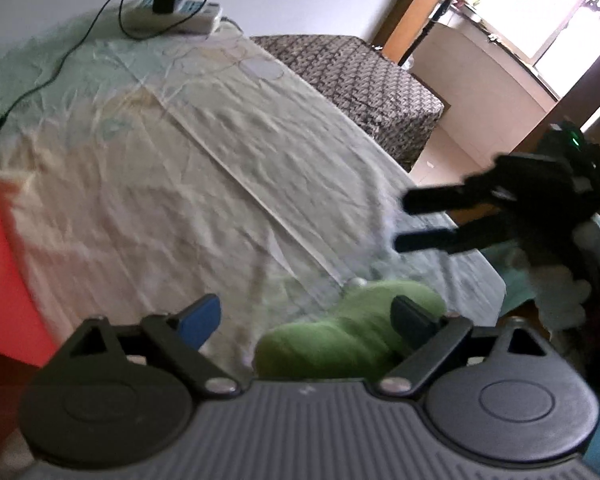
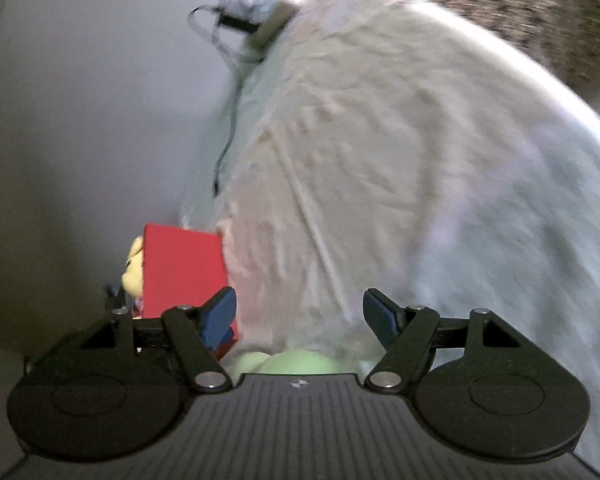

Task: Organize objects
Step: 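Lift the green plush off the sheet with the right gripper, then carry the green plush toward the red box with the right gripper, then lower the green plush into the red box beside the yellow plush, then press the green plush down into the box with the right gripper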

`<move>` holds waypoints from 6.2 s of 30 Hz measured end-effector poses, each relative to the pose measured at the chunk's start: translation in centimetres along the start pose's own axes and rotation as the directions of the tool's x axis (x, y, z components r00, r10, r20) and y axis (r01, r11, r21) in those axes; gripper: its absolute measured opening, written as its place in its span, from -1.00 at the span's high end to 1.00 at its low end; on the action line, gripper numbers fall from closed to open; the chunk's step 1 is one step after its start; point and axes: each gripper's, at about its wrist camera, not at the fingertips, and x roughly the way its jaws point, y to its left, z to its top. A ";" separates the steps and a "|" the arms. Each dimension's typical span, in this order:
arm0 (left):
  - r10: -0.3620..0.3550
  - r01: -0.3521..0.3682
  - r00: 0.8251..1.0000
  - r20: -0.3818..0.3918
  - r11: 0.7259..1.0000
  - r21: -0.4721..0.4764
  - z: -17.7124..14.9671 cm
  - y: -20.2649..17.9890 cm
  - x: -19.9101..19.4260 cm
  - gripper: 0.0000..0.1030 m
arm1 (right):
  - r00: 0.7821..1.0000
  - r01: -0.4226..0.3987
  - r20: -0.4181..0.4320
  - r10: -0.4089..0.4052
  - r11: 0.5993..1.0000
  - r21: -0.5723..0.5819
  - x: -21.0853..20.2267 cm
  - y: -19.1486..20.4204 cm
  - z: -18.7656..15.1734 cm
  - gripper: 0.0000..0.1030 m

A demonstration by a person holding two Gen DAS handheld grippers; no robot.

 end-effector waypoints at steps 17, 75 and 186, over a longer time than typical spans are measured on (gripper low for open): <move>0.005 -0.005 1.000 -0.022 1.000 0.010 0.1 0.2 0.6 -0.74 | 0.953 0.055 -0.265 -0.149 0.942 -0.332 3.8 3.4 -5.4 -0.07; 0.126 -0.128 0.983 -0.132 0.992 -0.012 2.2 -0.9 4.3 -0.87 | 0.999 -0.008 -0.045 -0.001 0.980 -0.199 8.0 3.5 0.5 -0.35; 0.658 -0.649 0.751 0.049 0.750 -0.127 -2.1 17.9 -12.6 -0.99 | 0.983 -0.185 -0.099 0.156 0.812 -0.553 29.3 27.0 -10.8 -0.22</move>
